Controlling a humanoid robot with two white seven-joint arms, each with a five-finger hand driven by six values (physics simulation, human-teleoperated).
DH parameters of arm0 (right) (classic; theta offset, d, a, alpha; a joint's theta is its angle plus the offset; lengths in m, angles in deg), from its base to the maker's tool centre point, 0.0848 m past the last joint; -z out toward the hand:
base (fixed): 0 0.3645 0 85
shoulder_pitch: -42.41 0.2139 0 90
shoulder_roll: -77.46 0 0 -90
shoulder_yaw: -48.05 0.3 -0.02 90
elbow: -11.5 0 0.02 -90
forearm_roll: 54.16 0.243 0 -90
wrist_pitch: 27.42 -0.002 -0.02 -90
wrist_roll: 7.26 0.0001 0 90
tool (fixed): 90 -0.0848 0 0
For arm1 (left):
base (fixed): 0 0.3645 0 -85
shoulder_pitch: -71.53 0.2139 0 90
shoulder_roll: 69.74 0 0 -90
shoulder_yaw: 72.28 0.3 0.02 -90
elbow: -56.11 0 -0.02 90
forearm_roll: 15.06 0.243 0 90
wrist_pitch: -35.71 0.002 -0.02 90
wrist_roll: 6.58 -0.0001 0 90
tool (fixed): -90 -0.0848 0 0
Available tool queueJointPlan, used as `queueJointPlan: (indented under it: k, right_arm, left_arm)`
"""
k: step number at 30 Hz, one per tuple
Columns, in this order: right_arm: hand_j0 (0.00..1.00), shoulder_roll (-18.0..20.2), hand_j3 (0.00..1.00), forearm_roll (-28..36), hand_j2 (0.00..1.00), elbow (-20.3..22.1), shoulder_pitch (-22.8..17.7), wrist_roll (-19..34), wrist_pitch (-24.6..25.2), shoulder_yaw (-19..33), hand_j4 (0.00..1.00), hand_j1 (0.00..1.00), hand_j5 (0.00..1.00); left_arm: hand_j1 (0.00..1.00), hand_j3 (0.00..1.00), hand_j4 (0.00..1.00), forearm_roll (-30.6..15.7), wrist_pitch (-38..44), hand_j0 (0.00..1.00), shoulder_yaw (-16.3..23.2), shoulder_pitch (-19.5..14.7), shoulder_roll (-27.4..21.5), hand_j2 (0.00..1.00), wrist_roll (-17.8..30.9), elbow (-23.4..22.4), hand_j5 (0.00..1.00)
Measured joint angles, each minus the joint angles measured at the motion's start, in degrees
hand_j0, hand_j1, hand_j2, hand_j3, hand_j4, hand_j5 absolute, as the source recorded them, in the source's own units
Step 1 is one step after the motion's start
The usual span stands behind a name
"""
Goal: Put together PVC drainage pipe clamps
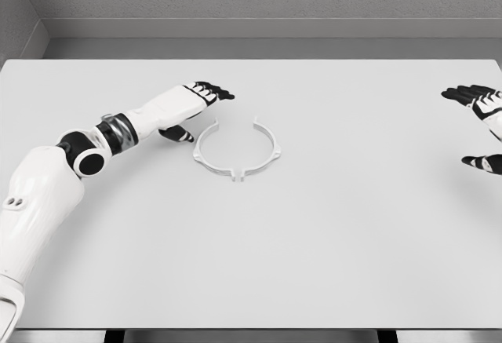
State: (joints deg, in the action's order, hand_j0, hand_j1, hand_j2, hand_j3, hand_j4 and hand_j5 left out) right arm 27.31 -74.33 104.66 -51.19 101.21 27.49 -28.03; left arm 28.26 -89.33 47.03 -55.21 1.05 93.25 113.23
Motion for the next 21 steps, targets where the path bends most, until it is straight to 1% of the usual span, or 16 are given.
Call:
queueJointPlan:
  k: [21]
  right_arm:
    - [1.0, -0.2, 1.0, 0.0, 1.0, 0.1, 0.0, 0.2, 0.0, 0.0, 1.0, 1.0, 1.0]
  left_arm:
    - [1.0, 1.0, 1.0, -0.2, 0.0, 1.0, 0.1, -0.1, -0.1, 1.0, 0.0, 1.3, 1.0]
